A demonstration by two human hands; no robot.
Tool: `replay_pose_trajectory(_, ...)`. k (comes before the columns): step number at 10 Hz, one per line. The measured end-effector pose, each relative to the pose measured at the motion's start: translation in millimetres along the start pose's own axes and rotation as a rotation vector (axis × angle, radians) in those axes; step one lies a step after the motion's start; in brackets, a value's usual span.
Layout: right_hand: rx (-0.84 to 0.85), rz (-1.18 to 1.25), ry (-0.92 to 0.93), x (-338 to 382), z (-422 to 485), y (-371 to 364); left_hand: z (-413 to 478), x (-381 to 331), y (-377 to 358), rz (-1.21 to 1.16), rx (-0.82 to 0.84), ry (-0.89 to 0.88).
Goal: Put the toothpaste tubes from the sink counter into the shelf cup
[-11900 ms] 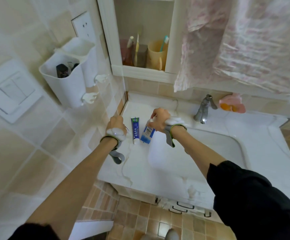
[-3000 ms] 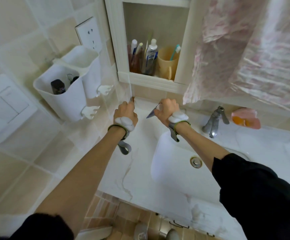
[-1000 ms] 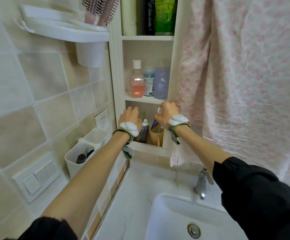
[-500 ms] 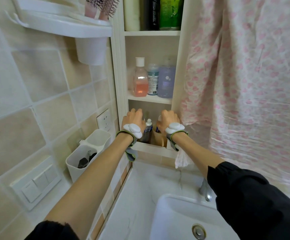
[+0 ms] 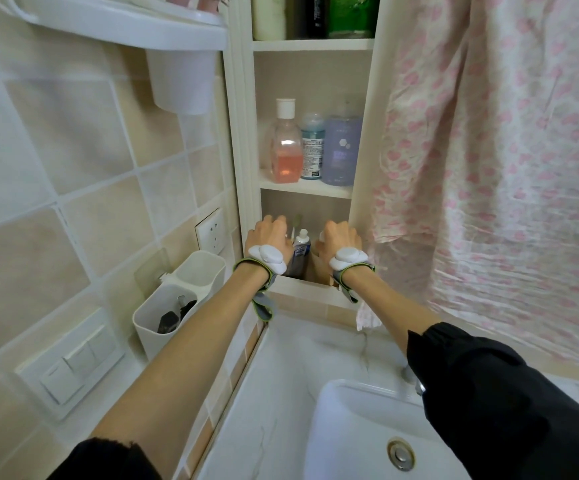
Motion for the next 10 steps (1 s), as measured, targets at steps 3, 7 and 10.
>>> replay_pose_trajectory(3, -0.002, -0.033, 0.003, -2.6, 3.2, -2.3, 1.9, 1.9, -7.6, -0.021, 0.020, -0.002)
replay_pose_trajectory(7, 0.085, -0.053, 0.005, 4.9, 1.0, 2.2, 0.5, -0.3, -4.0, -0.015, 0.030, -0.003)
replay_pose_trajectory(10, -0.061, 0.074, 0.050, -0.4, -14.0, 33.5, -3.7, -3.2, 2.9, -0.054, 0.030, -0.001)
Point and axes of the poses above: each hand's wrist, its own z-axis towards the middle knuckle, its own y-axis out of the back of the hand, x = y × z, the point moved 7 cm from there along z, towards the middle knuckle, and after that the axes turned 14 degrees about -y, right-handed, at the moved point
